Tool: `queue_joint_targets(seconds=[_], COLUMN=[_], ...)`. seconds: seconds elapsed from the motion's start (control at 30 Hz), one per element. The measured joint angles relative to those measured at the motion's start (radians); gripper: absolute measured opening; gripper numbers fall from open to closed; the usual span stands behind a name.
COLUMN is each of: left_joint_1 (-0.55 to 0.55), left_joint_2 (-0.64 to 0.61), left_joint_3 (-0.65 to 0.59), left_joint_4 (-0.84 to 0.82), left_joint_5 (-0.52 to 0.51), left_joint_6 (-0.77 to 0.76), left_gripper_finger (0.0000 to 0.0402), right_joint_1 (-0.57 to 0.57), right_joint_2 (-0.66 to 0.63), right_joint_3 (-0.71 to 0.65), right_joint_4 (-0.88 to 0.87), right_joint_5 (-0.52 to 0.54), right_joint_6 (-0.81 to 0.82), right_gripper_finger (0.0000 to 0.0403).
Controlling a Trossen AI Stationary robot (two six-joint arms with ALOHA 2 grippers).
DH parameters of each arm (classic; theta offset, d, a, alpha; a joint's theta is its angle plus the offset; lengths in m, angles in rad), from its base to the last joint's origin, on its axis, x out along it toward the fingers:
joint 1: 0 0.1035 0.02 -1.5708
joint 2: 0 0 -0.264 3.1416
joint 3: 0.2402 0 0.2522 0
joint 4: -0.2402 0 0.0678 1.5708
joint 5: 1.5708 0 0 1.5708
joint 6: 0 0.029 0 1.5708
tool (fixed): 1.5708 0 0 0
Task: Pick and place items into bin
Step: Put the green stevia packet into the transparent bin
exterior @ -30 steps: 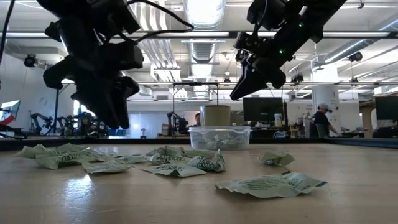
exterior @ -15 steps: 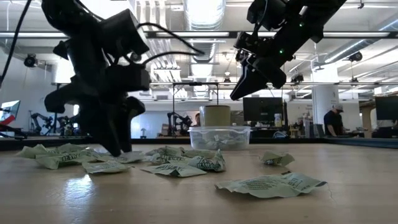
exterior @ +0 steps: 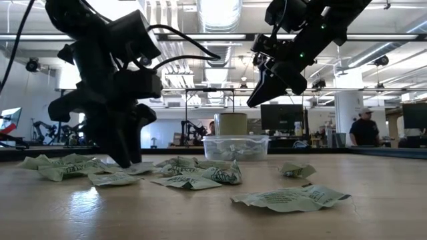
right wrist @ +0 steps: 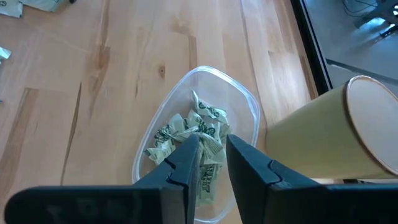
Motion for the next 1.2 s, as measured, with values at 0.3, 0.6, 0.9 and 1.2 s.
queue_joint_targets(seconds=[0.3, 0.6, 0.9, 1.2], left_joint_1=[0.000, 0.000, 0.021, 0.135], left_joint_2=[-0.001, -0.034, -0.059, -0.019], left_joint_3=[0.000, 0.034, 0.068, 0.069], left_joint_4=[-0.001, -0.006, 0.296, 0.581], left_joint_5=[0.002, -0.138, -0.465, -0.464], left_joint_6=[0.002, 0.072, 0.379, 0.527], left_gripper_finger=[0.0024, 0.0010, 0.0010, 0.0011], right_joint_1=[0.000, 0.000, 0.000, 0.000], right_joint_2=[0.000, 0.000, -0.006, -0.080], right_joint_3=[0.000, 0.000, 0.000, 0.000], right_joint_4=[0.000, 0.000, -0.003, -0.101], right_joint_5=[0.000, 0.000, 0.003, 0.003], right_joint_6=[0.000, 0.000, 0.000, 0.049], right_gripper_finger=[0.0063, 0.0063, 0.0063, 0.0063])
